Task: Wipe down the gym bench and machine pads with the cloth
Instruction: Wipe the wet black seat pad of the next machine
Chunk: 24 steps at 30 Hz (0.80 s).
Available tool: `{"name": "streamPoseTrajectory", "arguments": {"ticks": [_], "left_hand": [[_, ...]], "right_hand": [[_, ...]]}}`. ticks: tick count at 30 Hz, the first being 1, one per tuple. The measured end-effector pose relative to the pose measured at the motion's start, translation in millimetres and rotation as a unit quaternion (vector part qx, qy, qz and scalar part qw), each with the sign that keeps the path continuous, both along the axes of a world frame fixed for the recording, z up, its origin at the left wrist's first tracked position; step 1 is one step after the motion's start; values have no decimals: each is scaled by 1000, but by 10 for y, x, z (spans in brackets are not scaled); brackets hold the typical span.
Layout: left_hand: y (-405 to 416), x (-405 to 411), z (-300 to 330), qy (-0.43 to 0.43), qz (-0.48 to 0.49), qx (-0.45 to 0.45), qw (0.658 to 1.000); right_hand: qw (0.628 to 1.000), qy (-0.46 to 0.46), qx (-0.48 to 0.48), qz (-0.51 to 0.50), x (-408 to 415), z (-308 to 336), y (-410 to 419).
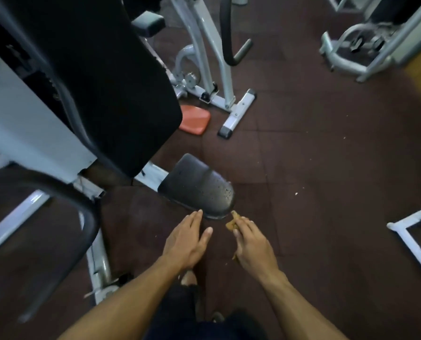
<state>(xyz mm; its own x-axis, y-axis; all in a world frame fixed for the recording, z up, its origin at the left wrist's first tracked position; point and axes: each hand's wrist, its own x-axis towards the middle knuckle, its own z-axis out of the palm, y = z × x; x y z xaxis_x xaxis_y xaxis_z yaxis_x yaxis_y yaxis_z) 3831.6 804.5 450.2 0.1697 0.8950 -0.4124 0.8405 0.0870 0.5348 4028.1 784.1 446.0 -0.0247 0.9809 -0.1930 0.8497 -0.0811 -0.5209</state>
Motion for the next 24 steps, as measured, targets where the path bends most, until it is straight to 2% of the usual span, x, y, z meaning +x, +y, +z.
{"name": "streamPoseTrajectory", "arguments": {"ticks": [4, 9, 15, 20, 24], "left_hand": [[603, 51, 40, 4, -21, 22, 1000], [1125, 174, 70, 7, 4, 21, 1000], [1519, 385, -193, 34, 68, 10, 997], [1724, 657, -831, 43, 108, -9, 993], [1858, 655, -1582, 55, 125, -4, 991]], "right_hand": [[1000, -14, 5, 12, 66, 13, 562], [999, -5, 16, 40, 144, 5, 1229], [991, 6, 0, 132, 317, -278, 1925], [976, -15, 1, 216, 442, -874, 2370], [971, -10, 10, 239, 395, -1533, 2615]]}}
